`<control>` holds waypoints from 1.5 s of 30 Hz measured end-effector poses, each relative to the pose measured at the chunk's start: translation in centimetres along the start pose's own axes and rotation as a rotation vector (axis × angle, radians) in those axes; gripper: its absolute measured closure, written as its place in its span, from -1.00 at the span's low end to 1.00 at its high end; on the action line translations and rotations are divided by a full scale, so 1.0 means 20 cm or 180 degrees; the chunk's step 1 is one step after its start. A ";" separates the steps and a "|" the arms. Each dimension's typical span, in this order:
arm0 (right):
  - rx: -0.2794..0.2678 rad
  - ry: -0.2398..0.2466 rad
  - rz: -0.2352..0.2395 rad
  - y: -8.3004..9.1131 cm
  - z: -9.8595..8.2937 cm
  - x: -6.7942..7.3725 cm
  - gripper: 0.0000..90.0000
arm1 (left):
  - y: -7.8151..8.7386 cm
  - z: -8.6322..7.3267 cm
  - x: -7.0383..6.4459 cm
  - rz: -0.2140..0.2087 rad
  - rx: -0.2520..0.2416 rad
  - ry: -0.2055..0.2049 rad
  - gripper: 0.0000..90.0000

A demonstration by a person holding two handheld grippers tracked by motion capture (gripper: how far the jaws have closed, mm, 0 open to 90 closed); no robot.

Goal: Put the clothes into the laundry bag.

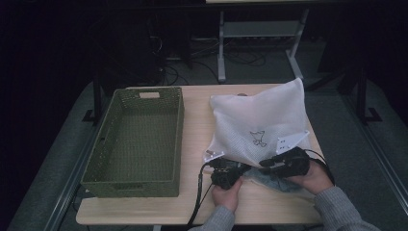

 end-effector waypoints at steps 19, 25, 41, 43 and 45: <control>0.0002 0.0132 0.0001 0.00 -0.05 0.06 0.50 | -0.03 -0.01 -0.03 0.0045 0.0036 -0.0073 0.87; 0.0251 0.0186 0.0065 -0.10 -0.12 0.11 0.52 | -0.02 -0.01 -0.03 0.0105 0.0075 -0.0141 0.87; 0.0747 0.0442 -0.0287 -0.25 -0.16 0.08 0.68 | -0.03 0.00 -0.04 0.0152 0.0111 -0.0180 0.88; 0.0772 0.0455 -0.0347 -0.26 -0.16 0.07 0.69 | -0.03 0.00 -0.04 0.0153 0.0110 -0.0185 0.88; 0.0789 0.0480 -0.0411 -0.26 -0.16 0.07 0.69 | -0.03 0.00 -0.05 0.0153 0.0110 -0.0186 0.88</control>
Point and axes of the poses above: each handheld gripper's, and its own axes: y roughly backward along the jaws, z roughly out of its top, x roughly to its left, the point moved 8 cm from there along -y, roughly forward along the jaws, and after that the axes turned 10 degrees about y, right-handed, at the moved point
